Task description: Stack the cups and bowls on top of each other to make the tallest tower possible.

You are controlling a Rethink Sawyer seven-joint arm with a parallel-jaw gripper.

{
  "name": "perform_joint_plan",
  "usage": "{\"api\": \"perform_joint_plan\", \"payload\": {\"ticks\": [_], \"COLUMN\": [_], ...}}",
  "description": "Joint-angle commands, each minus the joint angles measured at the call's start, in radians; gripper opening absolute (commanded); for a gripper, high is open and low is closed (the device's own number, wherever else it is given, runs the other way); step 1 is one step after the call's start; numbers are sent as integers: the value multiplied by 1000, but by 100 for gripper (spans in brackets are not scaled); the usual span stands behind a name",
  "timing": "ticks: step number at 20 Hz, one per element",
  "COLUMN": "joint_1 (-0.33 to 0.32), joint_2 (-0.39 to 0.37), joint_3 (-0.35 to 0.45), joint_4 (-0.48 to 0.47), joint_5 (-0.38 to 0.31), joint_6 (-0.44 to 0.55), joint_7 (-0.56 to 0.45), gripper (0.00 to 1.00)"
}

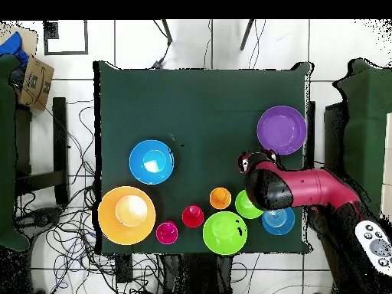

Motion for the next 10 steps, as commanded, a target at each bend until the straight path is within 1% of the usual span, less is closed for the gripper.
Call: {"api": "perform_joint_plan", "payload": {"ticks": [1,5,6,7,9,10], "joint_1": [0,27,49,56,87,105], "joint_2": [56,63,65,75,109,118], "joint_3": [111,67,27,6,-62,-89], "joint_4": [89,83,79,77,55,34], "joint_5": [-52,-49,-55,-56,-82,-96], "joint_6": [58,80,70,63,26,34], "joint_7": [-153,-95,-50,-24,39,46], "gripper": [100,100,100,100,100,100]}}
